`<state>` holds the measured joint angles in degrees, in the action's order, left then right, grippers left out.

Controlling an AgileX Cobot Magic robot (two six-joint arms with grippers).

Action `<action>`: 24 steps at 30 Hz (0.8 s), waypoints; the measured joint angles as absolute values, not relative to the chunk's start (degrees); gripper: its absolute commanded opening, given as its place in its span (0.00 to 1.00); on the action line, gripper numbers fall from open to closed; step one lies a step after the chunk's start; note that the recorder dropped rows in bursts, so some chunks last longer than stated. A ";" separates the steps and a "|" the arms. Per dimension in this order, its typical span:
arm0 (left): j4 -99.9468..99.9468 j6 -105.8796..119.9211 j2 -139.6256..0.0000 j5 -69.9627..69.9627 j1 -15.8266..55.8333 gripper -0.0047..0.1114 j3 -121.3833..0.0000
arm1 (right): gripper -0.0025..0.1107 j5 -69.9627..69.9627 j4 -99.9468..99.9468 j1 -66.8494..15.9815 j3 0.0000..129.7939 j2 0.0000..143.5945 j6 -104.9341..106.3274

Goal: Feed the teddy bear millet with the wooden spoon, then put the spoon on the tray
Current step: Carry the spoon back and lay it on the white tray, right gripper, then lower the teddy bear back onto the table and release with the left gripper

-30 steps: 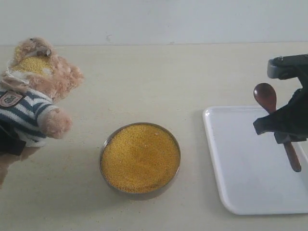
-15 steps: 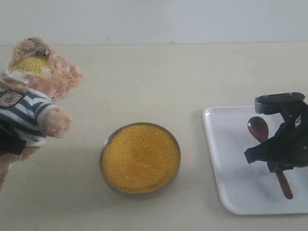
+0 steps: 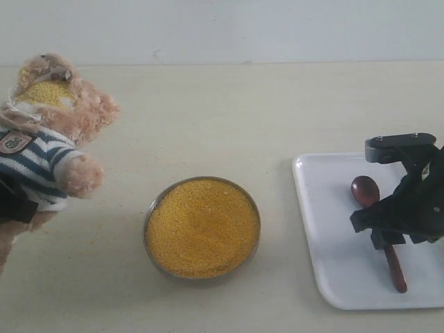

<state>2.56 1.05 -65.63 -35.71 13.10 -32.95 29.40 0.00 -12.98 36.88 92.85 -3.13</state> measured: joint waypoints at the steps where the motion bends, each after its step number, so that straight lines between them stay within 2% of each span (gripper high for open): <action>1: 2.56 0.78 -65.63 -35.71 13.10 0.07 -32.95 | 0.53 30.16 0.00 -12.98 37.32 92.40 -3.13; 7: 2.34 -0.99 -72.56 -37.19 13.10 0.07 -35.81 | 0.53 37.25 -1.57 -12.98 42.96 80.30 -3.13; 14: 2.34 -6.92 -82.66 -37.09 13.10 0.07 -43.70 | 0.53 40.13 -9.87 -12.98 43.13 67.10 -0.70; 22: 1.58 -11.32 -93.44 -32.70 13.10 0.07 -48.38 | 0.53 36.77 -12.00 -12.98 40.26 65.44 0.00; 24: 1.47 -11.34 -94.81 -32.14 13.10 0.11 -48.65 | 0.53 35.90 -12.58 -12.98 39.37 65.44 0.31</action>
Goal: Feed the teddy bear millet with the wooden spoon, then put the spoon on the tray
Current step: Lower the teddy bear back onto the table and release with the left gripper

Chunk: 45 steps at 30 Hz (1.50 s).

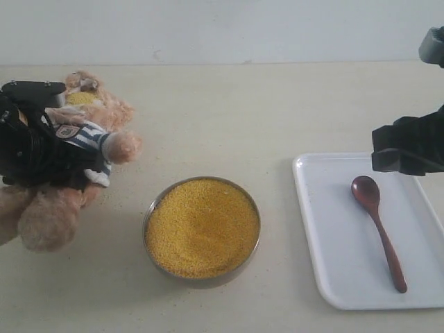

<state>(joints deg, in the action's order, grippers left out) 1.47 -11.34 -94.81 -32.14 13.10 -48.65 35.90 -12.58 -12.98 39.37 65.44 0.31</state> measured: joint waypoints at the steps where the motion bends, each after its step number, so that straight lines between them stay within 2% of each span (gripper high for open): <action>1: 1.35 -11.44 -95.51 -32.01 13.10 0.14 -48.65 | 0.53 35.48 -13.00 -12.98 39.14 65.44 0.52; 2: 1.35 -11.44 -96.14 -32.01 13.10 0.18 -48.65 | 0.53 35.24 -13.50 -12.98 39.00 65.44 0.93; 9: 0.00 -11.44 -98.49 -31.67 13.10 0.60 -48.97 | 0.53 34.57 -14.64 -12.98 38.84 65.44 2.10; 11: 0.00 -11.44 -98.49 -31.37 13.10 0.68 -48.97 | 0.53 34.57 -14.86 -12.98 38.84 65.44 2.21; 15: -0.47 -11.44 -98.49 -31.08 13.10 0.79 -48.97 | 0.53 34.57 -14.98 -12.98 38.84 65.44 2.33; 18: -0.63 -11.44 -98.49 -31.08 13.10 0.81 -48.97 | 0.53 34.57 -14.98 -12.98 38.84 65.44 2.33; 31: 0.00 -11.44 -92.14 -31.52 13.10 0.81 -49.06 | 0.53 34.57 -15.19 -12.98 38.84 65.44 2.55; 37: 1.31 -11.47 -87.55 -35.35 13.10 0.79 -52.98 | 0.53 34.67 -15.19 -12.98 38.84 65.44 2.55; 39: 2.39 -11.47 -86.17 -37.14 13.10 0.71 -54.74 | 0.46 34.67 -15.19 -12.98 38.84 65.44 2.55; 41: 3.67 -11.90 -84.55 -38.49 13.10 0.58 -56.20 | 0.31 34.67 -15.19 -12.98 38.84 65.44 2.66; 44: 5.21 -12.54 -82.01 -39.94 13.10 0.29 -56.99 | 0.06 34.79 -15.19 -12.98 38.84 65.44 2.92; 45: 5.49 -12.54 -81.32 -40.16 13.10 0.18 -56.99 | 0.02 34.79 -15.19 -12.98 38.84 65.44 2.92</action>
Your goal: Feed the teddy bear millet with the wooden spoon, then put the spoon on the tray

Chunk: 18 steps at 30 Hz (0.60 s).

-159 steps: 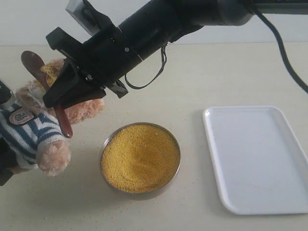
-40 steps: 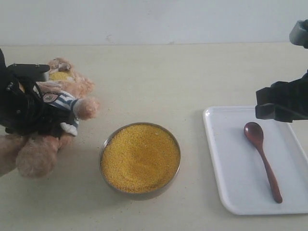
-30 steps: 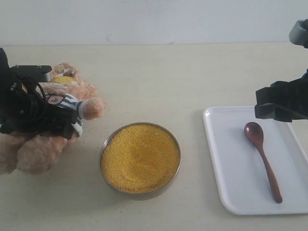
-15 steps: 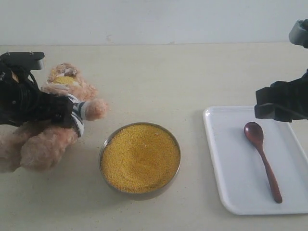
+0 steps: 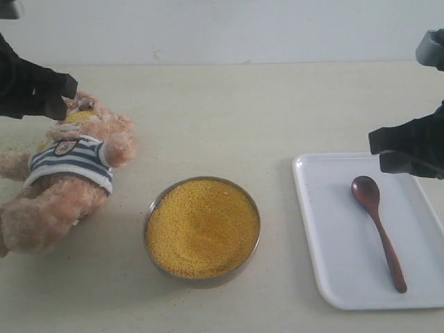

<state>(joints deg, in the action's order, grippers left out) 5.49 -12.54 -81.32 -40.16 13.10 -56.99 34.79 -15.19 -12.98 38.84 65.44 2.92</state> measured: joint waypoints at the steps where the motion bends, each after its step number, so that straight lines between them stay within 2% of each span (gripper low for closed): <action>1: 5.74 -12.66 -80.46 -40.38 13.10 0.08 -56.99 | 0.02 34.89 -15.19 -12.98 38.84 65.44 2.92; 5: 6.14 -12.77 -76.75 -40.74 13.10 0.07 -56.99 | 0.02 33.67 -15.19 -12.98 37.78 64.47 2.92; 10: 5.54 -13.06 -69.46 -37.89 13.10 0.07 -55.40 | 0.02 25.91 -15.42 -12.98 31.87 56.23 1.92; 18: 4.99 -19.26 -53.12 -24.19 13.10 0.07 -43.15 | 0.02 17.05 -15.40 -12.85 23.82 38.26 0.61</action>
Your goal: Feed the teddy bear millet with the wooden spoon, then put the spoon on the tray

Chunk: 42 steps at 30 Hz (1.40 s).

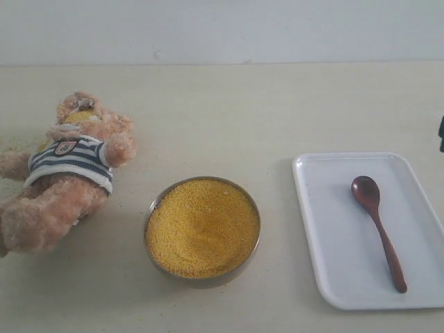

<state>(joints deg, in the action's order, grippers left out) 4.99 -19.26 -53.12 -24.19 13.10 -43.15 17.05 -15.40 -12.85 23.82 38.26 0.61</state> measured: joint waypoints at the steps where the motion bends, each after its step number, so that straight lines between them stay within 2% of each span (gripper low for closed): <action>1: 4.90 -19.35 -51.20 -23.81 13.10 0.07 -42.08 | 0.02 17.05 -15.40 -12.85 23.71 36.45 0.44; 10: 4.90 -19.80 -41.12 -23.47 13.10 0.07 -38.81 | 0.02 16.59 -15.54 -12.73 23.40 27.05 0.00; 24: 5.12 -19.80 -37.58 -23.31 12.94 0.07 -38.81 | 0.02 16.16 -15.63 -12.73 23.36 25.92 0.00; 30: 7.95 -18.03 -28.64 -24.80 6.82 0.07 -36.85 | 0.02 16.16 -15.63 -12.73 23.36 25.92 0.00; 36: 10.91 -17.81 -17.16 -18.40 0.52 0.07 -23.96 | 0.02 16.16 -15.63 -12.73 23.36 25.92 0.00; 39: 11.47 -18.08 -7.89 -11.40 -1.86 0.07 -9.63 | 0.02 16.16 -15.63 -12.73 23.36 25.92 0.00; 42: 11.47 -20.21 -1.96 -8.19 -2.01 0.07 -1.17 | 0.02 16.16 -15.63 -12.73 23.36 25.92 0.00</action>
<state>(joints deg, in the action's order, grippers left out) 11.47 -20.21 -1.96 -8.19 -2.01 -1.17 16.16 -15.63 -12.73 23.36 25.92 0.00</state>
